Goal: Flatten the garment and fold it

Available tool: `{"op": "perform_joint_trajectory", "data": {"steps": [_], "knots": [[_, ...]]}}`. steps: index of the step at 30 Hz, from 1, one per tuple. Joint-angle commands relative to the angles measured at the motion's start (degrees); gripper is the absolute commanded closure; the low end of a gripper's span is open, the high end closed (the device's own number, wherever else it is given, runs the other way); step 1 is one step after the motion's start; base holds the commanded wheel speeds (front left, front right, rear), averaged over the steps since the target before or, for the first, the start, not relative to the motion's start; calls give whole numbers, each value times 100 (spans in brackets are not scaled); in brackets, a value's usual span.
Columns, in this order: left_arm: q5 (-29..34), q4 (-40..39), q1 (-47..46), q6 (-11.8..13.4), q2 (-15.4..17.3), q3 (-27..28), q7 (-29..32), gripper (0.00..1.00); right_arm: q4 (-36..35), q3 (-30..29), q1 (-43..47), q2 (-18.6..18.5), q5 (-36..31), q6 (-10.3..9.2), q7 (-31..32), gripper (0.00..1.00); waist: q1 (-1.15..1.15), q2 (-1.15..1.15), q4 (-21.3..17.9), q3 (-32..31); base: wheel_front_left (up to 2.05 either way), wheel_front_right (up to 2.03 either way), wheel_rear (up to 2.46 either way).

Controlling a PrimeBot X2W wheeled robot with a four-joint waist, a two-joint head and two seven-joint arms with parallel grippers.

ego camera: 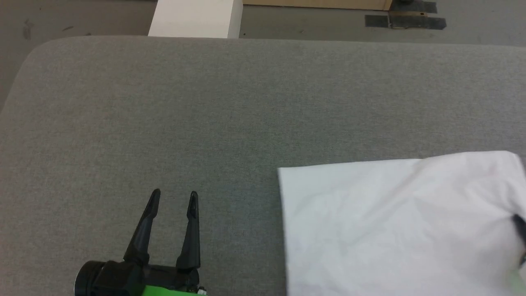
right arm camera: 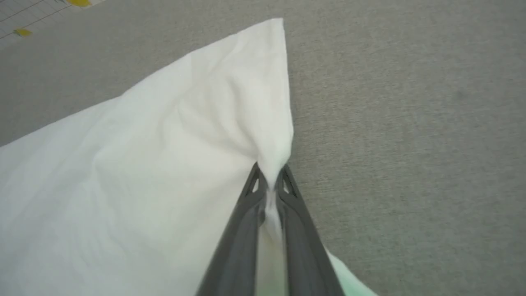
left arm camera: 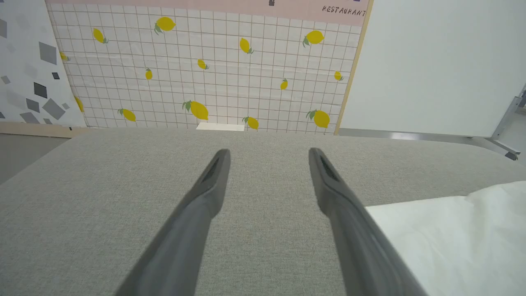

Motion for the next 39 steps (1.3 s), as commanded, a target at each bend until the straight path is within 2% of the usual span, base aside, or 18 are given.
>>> {"op": "perform_joint_trajectory", "data": {"steps": [1, 4, 8, 15, 21, 32, 39], "knots": [[-4, 13, 54, -36, -7, 23, -27, 0, 13, -143, -92, -97, -89, -11, -8, 100, 0, 0, -47, -48, 0, 0, 0], [-10, 53, 70, -64, -8, 8, -27, 0, -82, -305, -37, -220, -163, -11, 108, 100, 0, 0, -67, -98, 0, 0, 0], [-36, 124, 85, -102, -38, -36, -27, 0, -495, -99, 121, -251, -70, -11, 432, 100, 0, 0, -85, -156, 0, 0, 0], [-70, 247, 66, -160, -98, -101, -27, 0, -1612, 961, 317, -46, 186, -11, 1128, 100, 0, 0, -69, -223, 0, 0, 0], [-90, 305, -12, -206, -157, -143, -27, 0, -2129, 1916, 289, 108, 205, -11, 1537, 100, 0, 0, 53, -200, 0, 0, 0], [-91, 356, -166, -255, -296, -157, -27, 0, -1961, 3000, -217, 315, 95, -11, 1511, 100, 0, 0, 334, -4, 0, 0, 0], [-80, 414, -193, -287, -369, -141, -27, 0, -1438, 3530, -562, 466, -174, -11, 1358, 100, 0, 0, 391, 2, 0, 0, 0]]}}
